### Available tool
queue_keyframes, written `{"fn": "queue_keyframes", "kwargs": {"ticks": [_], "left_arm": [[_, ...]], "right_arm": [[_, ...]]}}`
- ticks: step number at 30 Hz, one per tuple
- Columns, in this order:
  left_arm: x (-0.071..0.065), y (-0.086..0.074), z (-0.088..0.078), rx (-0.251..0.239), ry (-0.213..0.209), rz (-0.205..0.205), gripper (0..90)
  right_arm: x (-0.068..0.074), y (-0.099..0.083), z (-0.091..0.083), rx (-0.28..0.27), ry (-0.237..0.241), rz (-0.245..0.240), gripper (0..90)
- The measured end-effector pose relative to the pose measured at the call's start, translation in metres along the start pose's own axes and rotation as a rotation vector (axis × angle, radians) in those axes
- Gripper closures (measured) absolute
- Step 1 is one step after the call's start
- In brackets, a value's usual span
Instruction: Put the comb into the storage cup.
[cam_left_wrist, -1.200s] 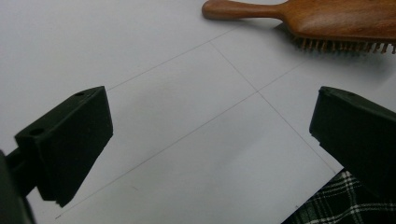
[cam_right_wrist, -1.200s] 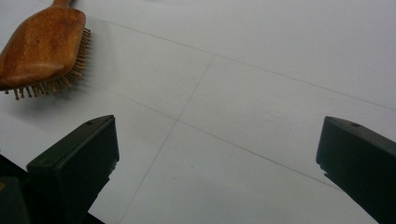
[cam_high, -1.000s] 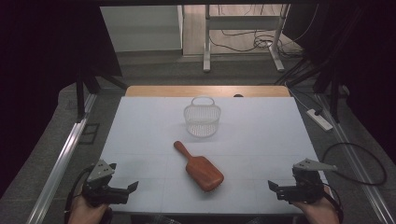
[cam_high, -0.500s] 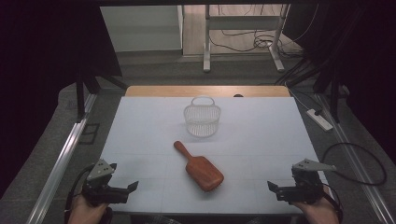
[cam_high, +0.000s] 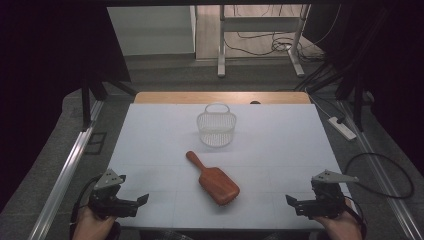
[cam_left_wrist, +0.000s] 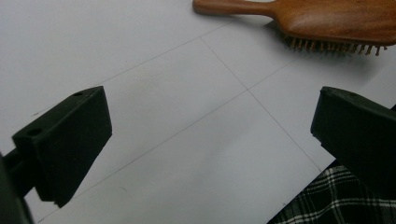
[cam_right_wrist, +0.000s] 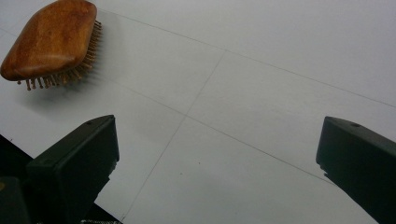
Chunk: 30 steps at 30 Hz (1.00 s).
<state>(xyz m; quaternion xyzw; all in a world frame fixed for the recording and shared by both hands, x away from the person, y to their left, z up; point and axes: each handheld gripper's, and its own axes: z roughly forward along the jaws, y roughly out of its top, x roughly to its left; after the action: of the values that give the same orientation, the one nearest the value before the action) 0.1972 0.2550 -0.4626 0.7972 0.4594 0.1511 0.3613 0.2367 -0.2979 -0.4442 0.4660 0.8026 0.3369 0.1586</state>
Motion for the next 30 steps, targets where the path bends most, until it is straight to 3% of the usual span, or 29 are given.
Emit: {"fn": "queue_keyframes", "kwargs": {"ticks": [19, 30], "left_arm": [[-0.004, 0.014, 0.01, 0.018, -0.078, 0.029, 0.0], [-0.007, 0.024, 0.019, 0.028, -0.117, 0.069, 0.0]], "right_arm": [[0.0, 0.001, 0.001, 0.013, 0.01, -0.006, 0.0], [0.0, 0.001, 0.002, 0.019, 0.01, -0.007, 0.0]]}}
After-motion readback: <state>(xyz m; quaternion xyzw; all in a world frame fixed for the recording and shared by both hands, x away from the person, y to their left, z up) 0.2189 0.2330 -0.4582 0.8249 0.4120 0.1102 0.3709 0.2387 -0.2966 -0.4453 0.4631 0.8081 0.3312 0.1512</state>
